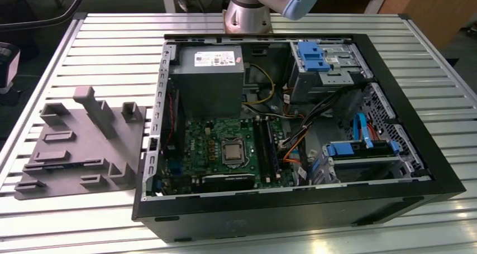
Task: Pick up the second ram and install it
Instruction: 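Reach for the second ram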
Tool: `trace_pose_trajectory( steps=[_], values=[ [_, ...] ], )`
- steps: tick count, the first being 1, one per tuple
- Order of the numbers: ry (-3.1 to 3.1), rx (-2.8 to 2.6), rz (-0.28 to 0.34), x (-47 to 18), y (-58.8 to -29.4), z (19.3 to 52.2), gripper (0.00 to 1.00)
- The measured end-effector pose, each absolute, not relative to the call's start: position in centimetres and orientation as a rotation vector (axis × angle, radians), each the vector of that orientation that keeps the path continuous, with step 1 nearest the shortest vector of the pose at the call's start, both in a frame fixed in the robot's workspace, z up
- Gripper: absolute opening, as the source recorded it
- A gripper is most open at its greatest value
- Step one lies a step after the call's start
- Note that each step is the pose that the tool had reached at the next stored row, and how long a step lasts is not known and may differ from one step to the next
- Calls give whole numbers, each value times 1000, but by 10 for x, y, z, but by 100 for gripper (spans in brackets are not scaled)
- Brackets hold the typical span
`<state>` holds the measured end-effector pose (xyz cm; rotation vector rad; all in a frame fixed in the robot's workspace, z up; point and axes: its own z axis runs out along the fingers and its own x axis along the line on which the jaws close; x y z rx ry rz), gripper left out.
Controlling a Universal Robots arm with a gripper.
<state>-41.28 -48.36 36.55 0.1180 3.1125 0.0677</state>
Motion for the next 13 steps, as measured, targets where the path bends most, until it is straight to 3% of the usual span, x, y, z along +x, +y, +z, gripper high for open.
trace_pose_trajectory(
  steps=[13],
  values=[
    [3113, 118, 68, -415, -484, 360, 11]
  ],
)
